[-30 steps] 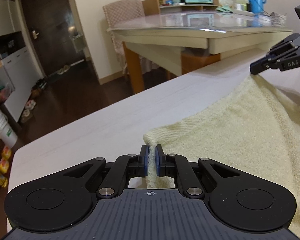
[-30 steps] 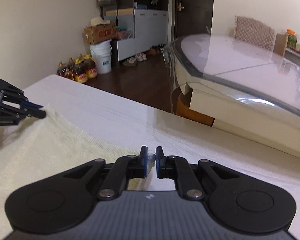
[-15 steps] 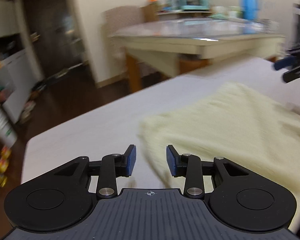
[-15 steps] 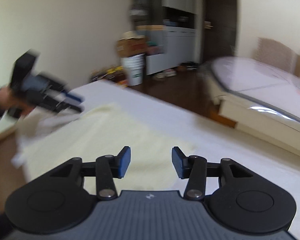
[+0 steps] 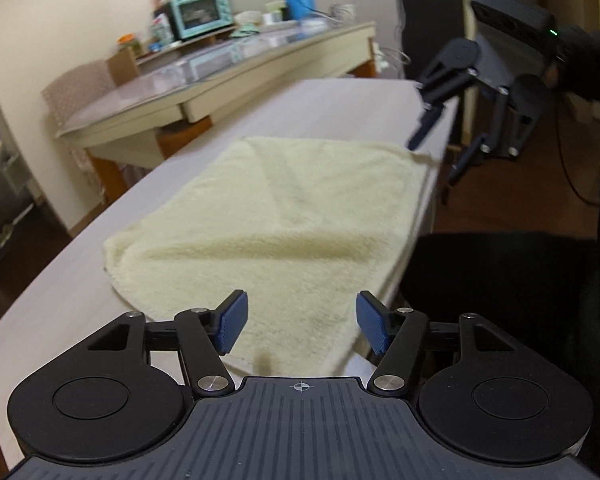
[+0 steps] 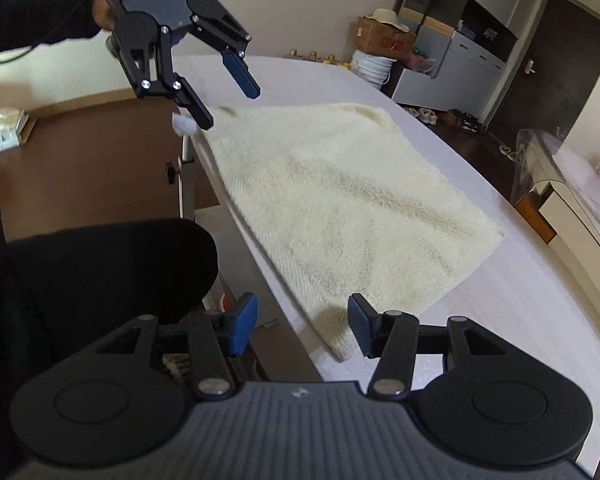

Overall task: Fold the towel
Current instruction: 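Lift the towel by two corners with both grippers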

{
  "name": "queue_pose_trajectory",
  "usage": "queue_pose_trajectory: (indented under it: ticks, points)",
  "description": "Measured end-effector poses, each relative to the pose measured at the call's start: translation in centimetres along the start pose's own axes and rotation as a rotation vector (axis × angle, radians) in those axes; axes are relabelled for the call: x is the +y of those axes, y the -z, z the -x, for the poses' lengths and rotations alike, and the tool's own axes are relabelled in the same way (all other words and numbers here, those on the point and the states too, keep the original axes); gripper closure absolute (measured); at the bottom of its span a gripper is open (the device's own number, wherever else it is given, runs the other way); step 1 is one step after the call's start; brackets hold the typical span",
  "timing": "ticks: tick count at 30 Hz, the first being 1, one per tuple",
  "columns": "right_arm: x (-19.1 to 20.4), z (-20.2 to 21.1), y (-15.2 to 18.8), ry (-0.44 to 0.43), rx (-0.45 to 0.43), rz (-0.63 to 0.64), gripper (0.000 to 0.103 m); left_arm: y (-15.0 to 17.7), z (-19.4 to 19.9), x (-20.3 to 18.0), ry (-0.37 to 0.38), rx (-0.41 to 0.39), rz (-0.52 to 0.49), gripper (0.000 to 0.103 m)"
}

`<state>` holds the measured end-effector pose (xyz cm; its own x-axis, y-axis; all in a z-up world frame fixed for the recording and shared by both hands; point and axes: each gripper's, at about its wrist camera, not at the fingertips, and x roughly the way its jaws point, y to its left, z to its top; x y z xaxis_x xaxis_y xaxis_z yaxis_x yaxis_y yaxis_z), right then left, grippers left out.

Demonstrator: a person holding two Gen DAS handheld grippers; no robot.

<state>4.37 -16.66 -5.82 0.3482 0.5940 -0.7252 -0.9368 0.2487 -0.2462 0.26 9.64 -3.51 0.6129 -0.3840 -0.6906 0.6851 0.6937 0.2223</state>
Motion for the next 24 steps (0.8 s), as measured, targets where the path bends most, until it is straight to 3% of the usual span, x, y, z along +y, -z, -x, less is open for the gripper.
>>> queue_pose_trajectory:
  ticks: [4, 10, 12, 17, 21, 24]
  points:
    - [0.5, -0.9, 0.2, 0.02, 0.044, 0.05, 0.043, 0.6, -0.2, -1.4, 0.011, 0.034, -0.069, 0.035]
    - [1.3, -0.6, 0.9, 0.027, 0.04, 0.034, 0.043, 1.5, -0.4, -3.5, 0.027, 0.085, -0.171, 0.037]
    - [1.5, -0.3, 1.0, 0.029, 0.041, 0.036, 0.043, 1.7, 0.0, -3.7, 0.026, 0.087, -0.157, 0.037]
    - [1.6, 0.3, 1.0, 0.048, 0.043, 0.039, 0.057, 1.8, 0.8, -3.8, 0.009, 0.093, -0.142, 0.055]
    - [1.7, 0.4, 0.8, 0.095, 0.046, 0.068, 0.071, 1.5, 1.0, -3.3, -0.023, 0.093, -0.136, 0.086]
    - [1.9, 0.6, 0.9, 0.129, 0.044, 0.099, 0.087, 1.2, 1.0, -3.1, -0.031, 0.099, -0.135, 0.091]
